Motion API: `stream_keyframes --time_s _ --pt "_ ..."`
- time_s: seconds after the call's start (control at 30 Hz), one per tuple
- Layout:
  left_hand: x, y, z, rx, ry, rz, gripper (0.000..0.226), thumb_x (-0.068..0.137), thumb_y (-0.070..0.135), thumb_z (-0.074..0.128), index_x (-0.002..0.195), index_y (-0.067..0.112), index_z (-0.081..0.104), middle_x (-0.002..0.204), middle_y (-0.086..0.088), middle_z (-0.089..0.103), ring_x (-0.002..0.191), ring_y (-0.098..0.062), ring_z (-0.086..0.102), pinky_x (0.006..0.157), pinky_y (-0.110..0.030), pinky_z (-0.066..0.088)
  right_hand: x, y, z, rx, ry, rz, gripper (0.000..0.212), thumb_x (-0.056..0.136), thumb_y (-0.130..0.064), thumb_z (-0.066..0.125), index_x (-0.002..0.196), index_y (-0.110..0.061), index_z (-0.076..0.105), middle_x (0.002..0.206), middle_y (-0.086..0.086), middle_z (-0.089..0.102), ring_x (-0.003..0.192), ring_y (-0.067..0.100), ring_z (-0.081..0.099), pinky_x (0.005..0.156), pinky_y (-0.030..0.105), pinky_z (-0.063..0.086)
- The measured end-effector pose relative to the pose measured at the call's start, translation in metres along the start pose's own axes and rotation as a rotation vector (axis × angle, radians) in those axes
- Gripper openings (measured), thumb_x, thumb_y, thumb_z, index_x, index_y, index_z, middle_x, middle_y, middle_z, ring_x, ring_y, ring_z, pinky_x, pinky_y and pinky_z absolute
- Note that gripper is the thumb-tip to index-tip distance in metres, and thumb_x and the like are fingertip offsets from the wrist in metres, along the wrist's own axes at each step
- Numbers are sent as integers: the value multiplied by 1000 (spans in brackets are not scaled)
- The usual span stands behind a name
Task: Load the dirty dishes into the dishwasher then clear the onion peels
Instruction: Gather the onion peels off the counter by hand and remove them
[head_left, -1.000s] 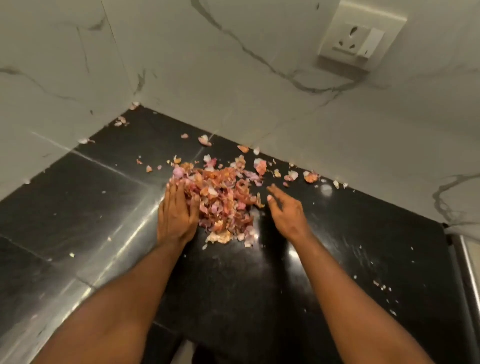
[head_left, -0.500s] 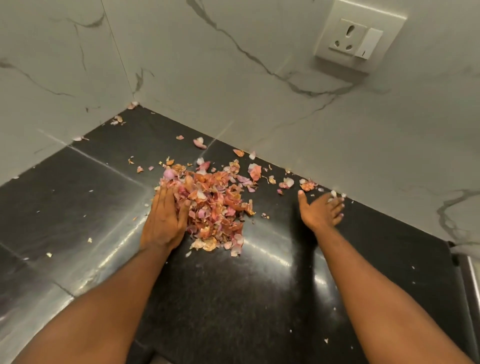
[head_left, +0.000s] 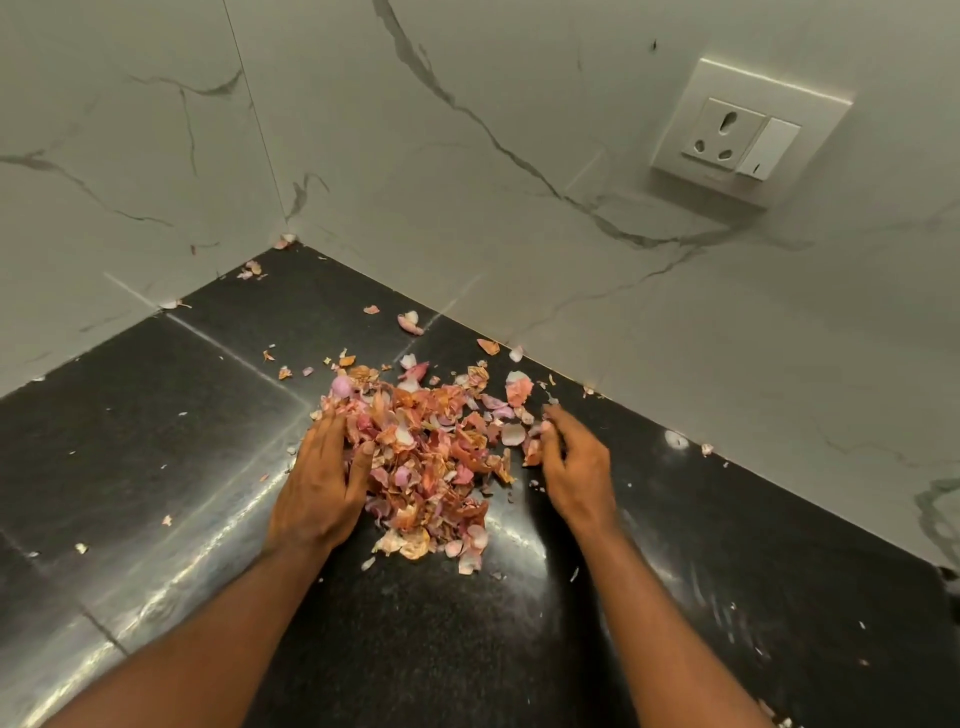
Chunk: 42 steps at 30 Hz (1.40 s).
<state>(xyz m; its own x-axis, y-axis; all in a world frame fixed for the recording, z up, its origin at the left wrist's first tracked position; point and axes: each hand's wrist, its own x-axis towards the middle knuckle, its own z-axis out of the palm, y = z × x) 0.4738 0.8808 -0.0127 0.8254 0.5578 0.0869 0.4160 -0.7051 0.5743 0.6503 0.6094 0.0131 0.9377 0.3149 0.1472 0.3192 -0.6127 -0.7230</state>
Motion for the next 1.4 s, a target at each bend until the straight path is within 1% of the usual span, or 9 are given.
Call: stream_keyframes --time_s 0.17,0.27,0.4,0.5,0.6,0.87,1.1,1.33,1.4 --pt "0 -1 1 17 -5 -7 77 103 70 19 165 25 16 171 -5 23 157 -22 21 125 -50 25 31 31 -20 -272 -55 331 76 107 -60 31 164 -11 19 172 13 10 160 28 6 129 52 8" --pt "1 -1 1 6 -5 -15 76 103 70 19 165 26 16 171 -4 23 157 -22 21 125 -51 26 23 14 5 -304 -207 159 77 106 -63 19 165 -15 6 172 8 0 159 24 -3 129 49 0" --pt "0 1 0 -4 10 -14 74 104 69 20 164 27 15 171 -3 23 157 -20 21 126 -48 25 -11 -32 36 -39 -370 -99 65 108 -60 22 165 -30 13 170 -8 14 154 1 14 128 41 5" --pt "-2 3 -1 -2 11 -13 74 104 69 20 165 27 16 171 -3 24 157 -20 21 126 -45 24 -13 -49 30 168 -363 -141 51 109 -50 39 158 -34 40 156 -12 42 128 -20 44 118 32 39" --pt "-1 2 -1 3 16 -4 73 105 67 21 165 26 16 171 -2 22 157 -17 19 127 -43 22 17 -41 11 166 -200 -90 42 108 -49 45 147 -36 54 150 -5 53 125 1 61 105 38 55" --pt "0 1 0 8 7 -21 75 104 69 18 165 27 14 172 2 17 158 -14 15 127 -38 17 74 -2 -7 -199 -494 -75 58 110 -48 33 163 -25 24 170 -2 19 157 19 17 126 39 10" --pt "0 0 1 4 -7 -41 78 102 73 14 166 29 10 173 5 12 159 -12 11 128 -39 16 52 -35 8 215 -255 -169 26 108 -38 51 123 -35 72 117 -10 76 107 11 72 90 36 60" --pt "-1 0 2 10 -19 -49 78 101 73 13 166 28 10 173 3 13 159 -14 11 128 -39 16 79 -5 14 -379 -546 -63 80 100 -70 15 165 -26 4 171 3 -9 158 22 -10 128 48 -5" --pt "0 0 2 8 -20 -52 79 101 74 12 166 28 10 173 3 13 159 -14 11 127 -38 15 59 -14 27 -274 -623 -188 67 105 -65 18 164 -35 7 172 0 -1 159 18 -5 129 46 -1"
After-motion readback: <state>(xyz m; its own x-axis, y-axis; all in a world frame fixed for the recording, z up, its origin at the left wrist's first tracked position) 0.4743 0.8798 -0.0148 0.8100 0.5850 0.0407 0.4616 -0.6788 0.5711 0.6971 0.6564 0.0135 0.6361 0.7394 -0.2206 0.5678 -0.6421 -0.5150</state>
